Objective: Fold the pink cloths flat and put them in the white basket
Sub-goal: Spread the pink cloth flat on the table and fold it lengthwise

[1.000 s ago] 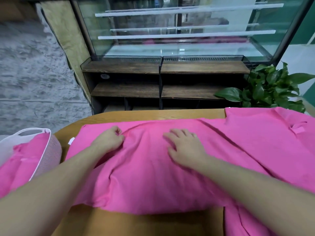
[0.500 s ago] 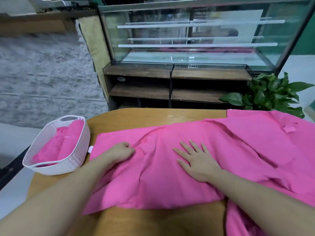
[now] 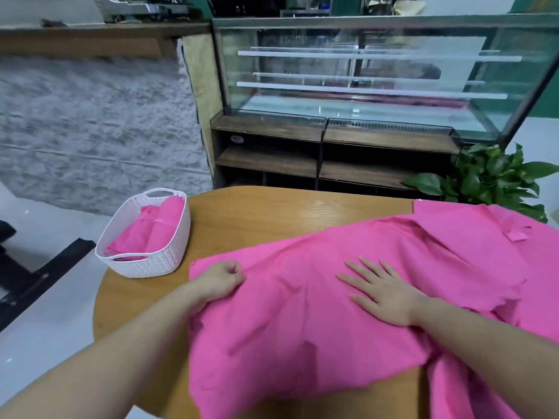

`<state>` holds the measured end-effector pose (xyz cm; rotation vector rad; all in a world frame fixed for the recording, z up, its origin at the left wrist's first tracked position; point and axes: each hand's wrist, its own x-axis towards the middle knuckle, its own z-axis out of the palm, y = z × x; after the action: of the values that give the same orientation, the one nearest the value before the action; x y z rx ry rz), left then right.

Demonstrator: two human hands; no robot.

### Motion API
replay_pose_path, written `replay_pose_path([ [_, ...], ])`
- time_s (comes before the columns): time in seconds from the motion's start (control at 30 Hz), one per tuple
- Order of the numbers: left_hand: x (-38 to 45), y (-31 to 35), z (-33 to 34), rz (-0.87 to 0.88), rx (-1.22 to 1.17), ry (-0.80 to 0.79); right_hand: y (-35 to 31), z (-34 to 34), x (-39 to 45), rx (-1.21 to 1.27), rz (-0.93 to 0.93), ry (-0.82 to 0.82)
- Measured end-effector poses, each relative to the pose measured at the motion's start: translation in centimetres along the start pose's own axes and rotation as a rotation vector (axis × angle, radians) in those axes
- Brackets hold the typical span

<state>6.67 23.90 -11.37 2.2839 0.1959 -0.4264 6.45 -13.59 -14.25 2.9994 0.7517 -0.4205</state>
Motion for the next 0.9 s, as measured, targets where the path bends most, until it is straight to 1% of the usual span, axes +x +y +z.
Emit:
replay_pose_path([
  [0.07,-0.3,-0.3,-1.0,-0.006,-0.107,-0.007,-0.2,-0.6,0.3,0.008,0.014,-0.037],
  [0.13,-1.0,-0.7,-2.2,-0.095,-0.198,-0.144,-0.3,-1.3,0.8,0.070,0.035,-0.034],
  [0.2,-1.5,-1.8,-3.1,-0.145,-0.177,-0.254,-0.7,-2.1,1.4,0.171,0.050,0.044],
  [0.23,-1.5,-2.3,-3.3,-0.143,-0.151,-0.277,-1.1,-2.6,1.8,0.225,0.041,0.097],
  [0.27,-1.7,-2.6,-3.4,-0.129,-0.138,-0.264,-1.8,-3.0,2.2,0.277,0.018,0.149],
  [0.33,-2.2,-2.3,-3.2,-0.067,-0.178,-0.195,-4.0,-3.8,3.2,0.344,-0.046,0.218],
  [0.4,-2.0,-2.0,-3.0,0.023,-0.197,-0.134,-6.7,-4.9,4.4,0.376,-0.137,0.241],
  [0.47,-2.0,-1.4,-3.0,0.158,-0.140,-0.094,-9.5,-6.3,5.8,0.395,-0.220,0.254],
  [0.57,-2.5,-0.5,-3.3,0.319,-0.030,-0.102,-13.2,-9.1,7.7,0.352,-0.320,0.268],
  [0.6,-2.6,-0.2,-3.3,0.359,-0.009,-0.092,-14.1,-9.9,8.2,0.318,-0.327,0.240],
  [0.7,-2.9,0.0,-3.3,0.444,0.002,-0.055,-15.8,-11.7,9.6,0.175,-0.326,0.074],
  [0.73,-3.1,0.0,-3.3,0.452,-0.026,-0.041,-16.2,-12.0,9.9,0.146,-0.330,0.038],
  [0.8,-3.6,-0.1,-3.4,0.406,-0.170,-0.018,-16.6,-12.3,10.1,0.223,-0.337,0.015],
  [0.9,-5.0,-1.2,-2.7,0.238,-0.530,-0.013,-16.8,-12.6,9.6,0.392,-0.352,0.063],
])
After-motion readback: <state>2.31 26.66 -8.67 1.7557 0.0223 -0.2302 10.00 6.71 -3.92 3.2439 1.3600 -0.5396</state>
